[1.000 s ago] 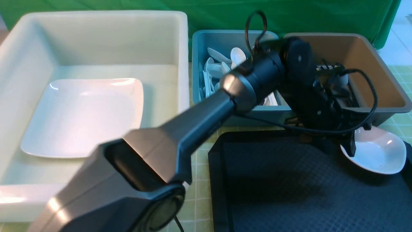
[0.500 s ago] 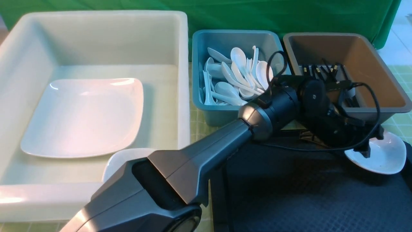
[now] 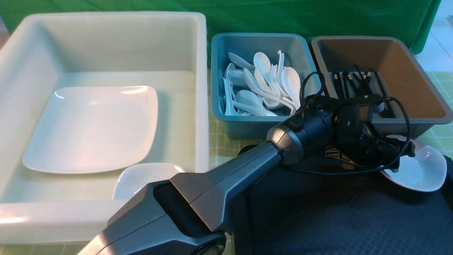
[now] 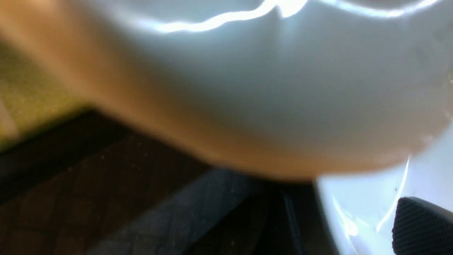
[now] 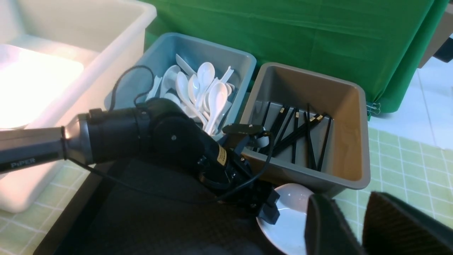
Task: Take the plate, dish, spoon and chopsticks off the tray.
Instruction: Use the left arm to grab a small plate from the dinner plate, then use the left arm to put the small plate into the large storage box on the left
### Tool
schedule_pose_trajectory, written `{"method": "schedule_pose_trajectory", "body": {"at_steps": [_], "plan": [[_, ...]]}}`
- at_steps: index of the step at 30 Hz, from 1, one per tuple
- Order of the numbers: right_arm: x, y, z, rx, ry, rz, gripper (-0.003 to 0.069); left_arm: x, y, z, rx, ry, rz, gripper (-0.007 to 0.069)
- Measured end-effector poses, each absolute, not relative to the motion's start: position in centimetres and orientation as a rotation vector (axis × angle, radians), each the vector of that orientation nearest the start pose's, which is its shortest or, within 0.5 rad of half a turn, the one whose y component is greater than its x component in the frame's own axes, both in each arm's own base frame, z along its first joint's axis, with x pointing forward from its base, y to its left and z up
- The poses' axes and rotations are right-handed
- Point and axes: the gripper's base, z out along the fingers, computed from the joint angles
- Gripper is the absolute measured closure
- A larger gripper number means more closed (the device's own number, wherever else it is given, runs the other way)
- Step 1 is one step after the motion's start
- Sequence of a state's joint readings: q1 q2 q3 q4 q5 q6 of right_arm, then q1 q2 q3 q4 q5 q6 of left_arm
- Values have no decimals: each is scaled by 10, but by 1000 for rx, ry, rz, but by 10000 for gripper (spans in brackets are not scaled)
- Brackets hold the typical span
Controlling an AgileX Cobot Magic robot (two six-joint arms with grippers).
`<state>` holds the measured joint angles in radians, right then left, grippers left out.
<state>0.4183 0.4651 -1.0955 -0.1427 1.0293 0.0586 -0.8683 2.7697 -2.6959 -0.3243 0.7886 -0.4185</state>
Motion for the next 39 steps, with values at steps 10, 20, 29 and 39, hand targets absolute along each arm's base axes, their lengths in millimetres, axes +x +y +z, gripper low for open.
{"method": "schedule_pose_trajectory", "body": {"at_steps": [10,20,29,39], "plan": [[28,0,439,-321,1845,164,481,367,-471,150,333,2478,-1073,328],[28,0,439,-321,1844,164,470,358,-460,177,432,2578,-968,613],[28,0,439,-321,1846,164,461,345,-383,345,616,2327,-430,615],[29,1,439,-322,1847,160,449,333,-164,529,249,2045,-524,615]]}}
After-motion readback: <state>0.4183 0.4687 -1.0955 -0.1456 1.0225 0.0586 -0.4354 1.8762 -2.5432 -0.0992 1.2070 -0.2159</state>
